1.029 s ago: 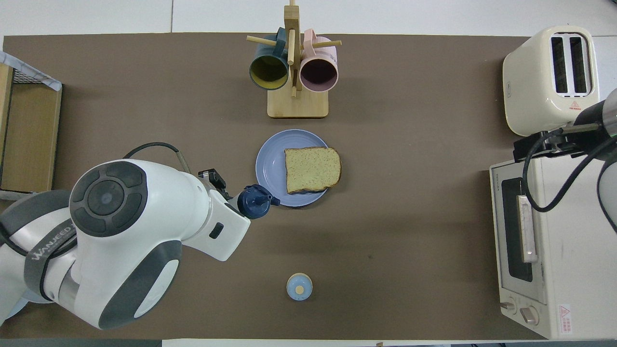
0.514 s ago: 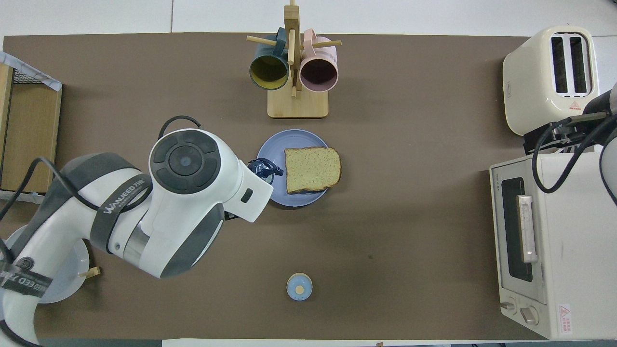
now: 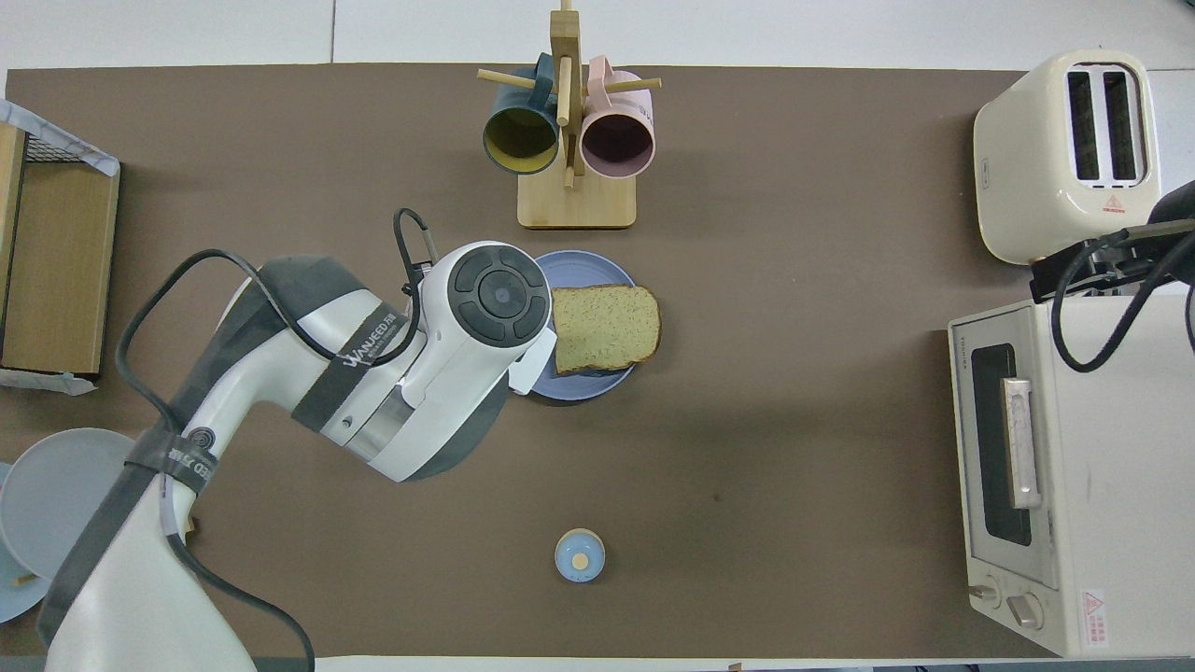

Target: Put bread on plate and add seasoning

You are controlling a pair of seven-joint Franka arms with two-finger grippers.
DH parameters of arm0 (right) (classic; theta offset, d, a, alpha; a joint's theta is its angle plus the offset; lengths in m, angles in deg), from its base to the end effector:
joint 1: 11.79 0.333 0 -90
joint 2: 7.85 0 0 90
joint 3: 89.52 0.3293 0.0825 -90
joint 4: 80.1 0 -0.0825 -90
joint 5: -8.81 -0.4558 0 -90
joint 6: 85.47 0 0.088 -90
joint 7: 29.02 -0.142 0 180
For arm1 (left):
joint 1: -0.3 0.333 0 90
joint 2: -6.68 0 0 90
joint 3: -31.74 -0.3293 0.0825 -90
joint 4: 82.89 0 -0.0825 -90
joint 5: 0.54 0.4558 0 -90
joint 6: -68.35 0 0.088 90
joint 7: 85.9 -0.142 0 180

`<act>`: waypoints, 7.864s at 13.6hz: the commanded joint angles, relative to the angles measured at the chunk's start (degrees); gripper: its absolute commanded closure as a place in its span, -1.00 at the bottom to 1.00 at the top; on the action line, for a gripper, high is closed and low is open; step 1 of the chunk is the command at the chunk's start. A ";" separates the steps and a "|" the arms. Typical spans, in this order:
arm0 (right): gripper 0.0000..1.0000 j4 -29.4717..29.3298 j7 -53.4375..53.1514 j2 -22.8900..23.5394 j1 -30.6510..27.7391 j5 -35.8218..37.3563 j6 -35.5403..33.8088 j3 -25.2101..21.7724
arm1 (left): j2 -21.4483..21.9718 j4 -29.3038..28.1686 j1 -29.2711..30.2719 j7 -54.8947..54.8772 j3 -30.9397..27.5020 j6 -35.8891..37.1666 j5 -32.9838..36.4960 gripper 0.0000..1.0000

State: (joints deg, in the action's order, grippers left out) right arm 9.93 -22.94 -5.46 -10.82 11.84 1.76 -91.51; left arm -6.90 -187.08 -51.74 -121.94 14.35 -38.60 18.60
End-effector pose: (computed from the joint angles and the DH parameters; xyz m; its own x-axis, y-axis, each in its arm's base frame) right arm 0.6296 -0.0186 0.5726 0.9917 0.0855 -0.0956 0.0900 -0.9949 0.0444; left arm 0.5613 -0.3521 0.3532 0.2240 -0.9015 -0.3703 -0.9702 -0.1703 -0.1724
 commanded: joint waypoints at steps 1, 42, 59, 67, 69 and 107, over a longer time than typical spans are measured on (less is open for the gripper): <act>-1.00 2.16 1.22 -2.38 -1.15 0.22 -0.04 0.59 | -5.30 4.17 -2.62 2.55 -0.37 5.78 4.76 1.00; -1.00 2.42 1.14 -2.56 -1.06 -0.13 1.46 0.50 | -28.61 22.02 -15.48 5.37 -1.69 31.90 34.99 1.00; -1.00 2.43 1.14 -2.56 -1.06 -0.13 1.46 0.50 | -29.31 22.02 -16.36 5.37 -1.68 31.91 35.53 1.00; -1.00 2.43 1.14 -2.56 -1.06 -0.13 1.46 0.50 | -29.75 21.93 -12.30 5.37 -1.69 29.08 37.47 1.00; -1.00 2.34 1.14 -2.56 -1.06 -0.13 1.46 0.50 | -29.66 22.02 -13.26 6.15 -1.60 29.87 35.28 1.00; -1.00 2.34 1.14 -2.56 -1.06 -0.13 1.46 0.50 | -7.52 -10.22 18.20 47.46 -1.69 -67.56 -21.42 1.00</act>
State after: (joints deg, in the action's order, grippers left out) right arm 10.69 -22.94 -6.65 -10.91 11.84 2.42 -91.54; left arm -17.91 -191.22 -33.57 -76.18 12.21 -100.23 -2.13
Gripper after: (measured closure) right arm 0.000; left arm 0.551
